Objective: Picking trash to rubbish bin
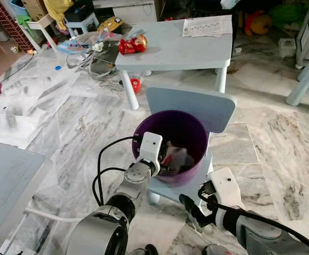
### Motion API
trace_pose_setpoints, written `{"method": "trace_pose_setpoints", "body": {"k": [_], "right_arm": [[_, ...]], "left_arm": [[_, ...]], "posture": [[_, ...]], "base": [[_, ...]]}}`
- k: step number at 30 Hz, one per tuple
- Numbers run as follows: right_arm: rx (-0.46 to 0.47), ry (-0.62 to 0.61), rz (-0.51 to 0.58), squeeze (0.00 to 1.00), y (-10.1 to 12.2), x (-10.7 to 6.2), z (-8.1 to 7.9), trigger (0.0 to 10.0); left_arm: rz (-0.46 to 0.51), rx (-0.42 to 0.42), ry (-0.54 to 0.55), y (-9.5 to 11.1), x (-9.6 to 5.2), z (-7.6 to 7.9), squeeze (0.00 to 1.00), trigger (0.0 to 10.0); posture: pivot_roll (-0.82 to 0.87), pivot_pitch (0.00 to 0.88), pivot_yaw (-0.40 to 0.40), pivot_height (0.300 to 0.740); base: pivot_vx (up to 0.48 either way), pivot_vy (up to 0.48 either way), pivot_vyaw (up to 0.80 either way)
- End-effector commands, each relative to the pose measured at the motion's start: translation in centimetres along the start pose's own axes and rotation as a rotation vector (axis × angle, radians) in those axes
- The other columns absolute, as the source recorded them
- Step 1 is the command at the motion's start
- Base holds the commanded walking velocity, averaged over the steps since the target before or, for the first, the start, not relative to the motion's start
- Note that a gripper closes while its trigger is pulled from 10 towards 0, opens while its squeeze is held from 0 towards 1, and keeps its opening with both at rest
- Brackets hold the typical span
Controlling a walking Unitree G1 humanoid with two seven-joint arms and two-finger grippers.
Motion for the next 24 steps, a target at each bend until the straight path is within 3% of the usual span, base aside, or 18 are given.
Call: {"method": "trace_pose_setpoints", "body": {"k": [1, 7, 13, 16, 18, 22, 24], "right_arm": [[-0.006, 0.023, 0.015, 0.94, 0.5, -0.2, -0.7, 10.0], [-0.025, 0.031, 0.034, 0.94, 1.1, 0.2, -0.8, 10.0], [-0.064, 0.02, 0.085, 0.94, 2.6, 1.7, -0.3, 10.0], [-0.097, -0.012, 0.144, 0.94, 3.8, 2.6, 0.3, 10.0], [-0.152, -0.089, 0.25, 0.95, 5.8, 3.3, 1.5, 10.0], [-0.15, -0.13, 0.313, 0.95, 7.0, 3.7, 2.3, 10.0], [-0.226, -0.182, 0.42, 0.95, 9.0, 4.6, 3.5, 10.0]], "left_arm": [[-0.009, 0.011, 0.03, -0.2, -0.1, -0.8, 1.0, 10.0], [0.012, 0.021, 0.055, 0.5, -0.1, -1.9, 1.0, 10.0], [0.094, 0.006, 0.106, 2.2, -0.6, -5.1, 1.0, 10.0], [0.15, 0.044, 0.149, 3.1, -1.2, -7.2, 1.0, 10.0], [0.203, 0.071, 0.213, 3.8, -2.0, -9.2, 1.0, 10.0], [0.235, 0.087, 0.269, 4.2, -2.6, -10.5, 1.0, 10.0], [0.314, 0.07, 0.361, 4.6, -4.2, -12.6, 1.0, 10.0]], "posture": [[-0.33, 0.187, 0.194, 0.74], [-0.3, 0.174, 0.187, 0.74], [-0.25, 0.146, 0.176, 0.74], [-0.21, 0.127, 0.169, 0.74], [-0.17, 0.105, 0.157, 0.74], [-0.15, 0.094, 0.15, 0.74], [-0.11, 0.071, 0.135, 0.74]], "base": [[0.0, 0.0, 0.0], [0.0, 0.0, 0.0], [0.0, 0.0, 0.0], [0.0, 0.0, 0.0], [0.0, 0.0, 0.0], [0.0, 0.0, 0.0], [0.0, 0.0, 0.0]]}}
Point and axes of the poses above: a point about 5 cm out from each wrist's last joint towards the gripper, its own x axis pointing out of the wrist towards the gripper, its own y axis along the axis of the wrist's last joint, z = x × y, the point moved 3 cm from there along x, pointing out of the wrist towards the gripper, and after that the axes turned 2 degrees about -x, right-handed, at the moved point
